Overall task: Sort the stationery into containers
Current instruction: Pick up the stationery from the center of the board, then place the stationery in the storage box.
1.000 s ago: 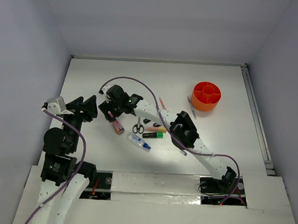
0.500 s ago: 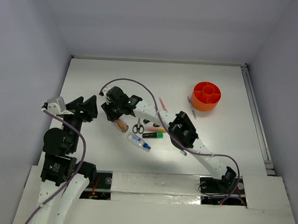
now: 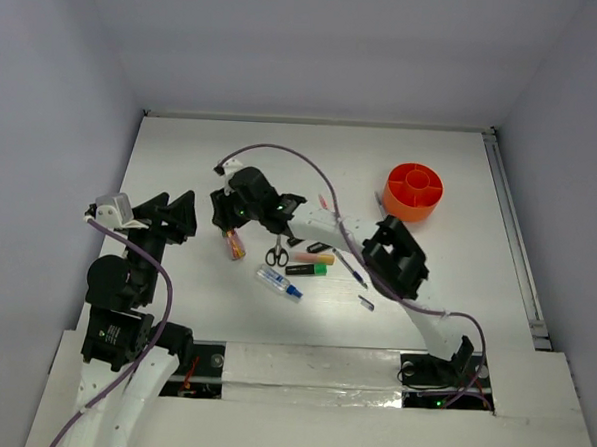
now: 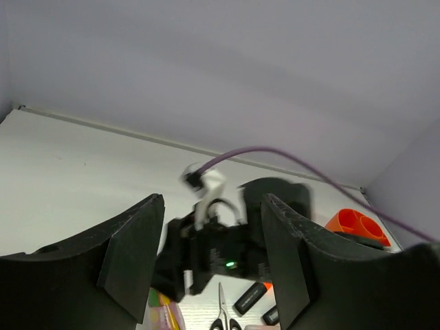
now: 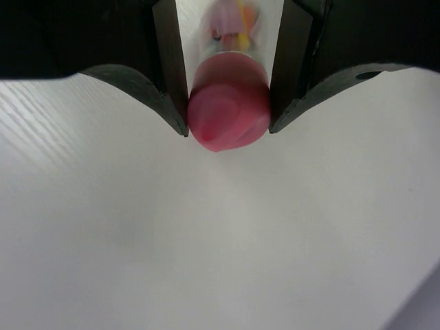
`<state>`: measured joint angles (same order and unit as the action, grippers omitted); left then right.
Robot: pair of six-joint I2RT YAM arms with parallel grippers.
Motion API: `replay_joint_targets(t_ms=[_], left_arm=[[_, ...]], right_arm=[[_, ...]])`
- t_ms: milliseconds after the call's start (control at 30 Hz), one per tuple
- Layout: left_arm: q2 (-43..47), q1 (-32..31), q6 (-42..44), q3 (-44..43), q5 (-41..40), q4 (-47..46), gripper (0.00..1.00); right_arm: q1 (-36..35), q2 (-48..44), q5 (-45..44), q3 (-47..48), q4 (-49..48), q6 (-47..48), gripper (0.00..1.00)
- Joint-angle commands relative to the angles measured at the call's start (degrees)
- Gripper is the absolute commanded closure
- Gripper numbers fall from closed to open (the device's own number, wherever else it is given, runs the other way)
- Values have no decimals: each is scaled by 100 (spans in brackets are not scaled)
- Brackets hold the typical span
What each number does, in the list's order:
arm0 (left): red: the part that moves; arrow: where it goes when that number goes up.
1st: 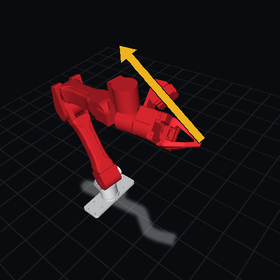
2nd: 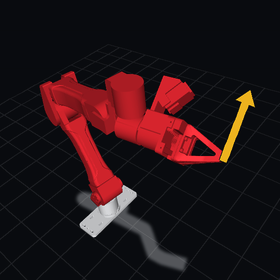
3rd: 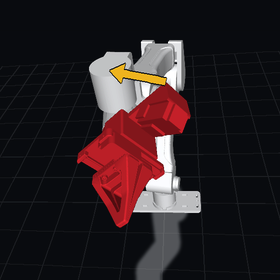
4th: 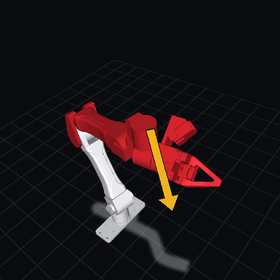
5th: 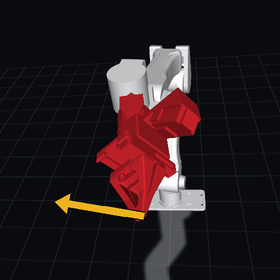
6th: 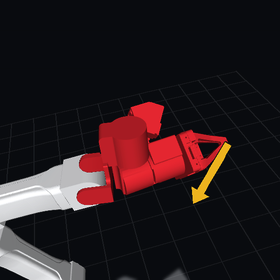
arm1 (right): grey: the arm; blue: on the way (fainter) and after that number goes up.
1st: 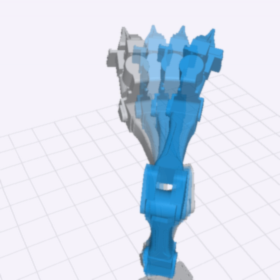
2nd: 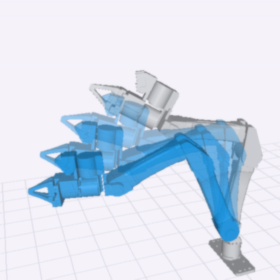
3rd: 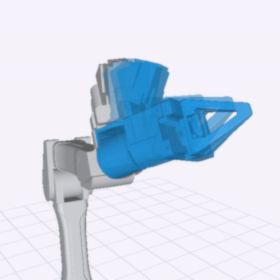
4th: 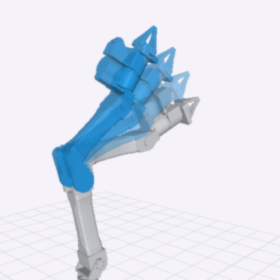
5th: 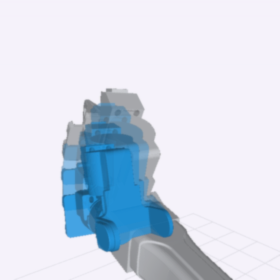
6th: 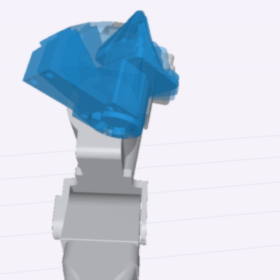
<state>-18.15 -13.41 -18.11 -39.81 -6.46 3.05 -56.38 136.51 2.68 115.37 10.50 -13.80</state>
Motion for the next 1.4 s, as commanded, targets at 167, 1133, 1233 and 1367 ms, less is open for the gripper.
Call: replay_joint_targets(t_ms=[167,1133,1233,1367], left_arm=[[-162,-127,-88,-27,444,-270,45],[-444,-338,-105,9,611,-428,45],[-408,-338,-114,9,611,-428,45],[-382,-338,-79,8,619,-410,45]], right_arm=[[1417,-3075,-1348,-2939,-3510,-685,88],[4662,-5679,-2395,-5499,-2896,-35,90],[4715,-5653,-2534,-5516,-2808,62,90],[4820,-5583,-2562,-5569,-2756,88,90]])
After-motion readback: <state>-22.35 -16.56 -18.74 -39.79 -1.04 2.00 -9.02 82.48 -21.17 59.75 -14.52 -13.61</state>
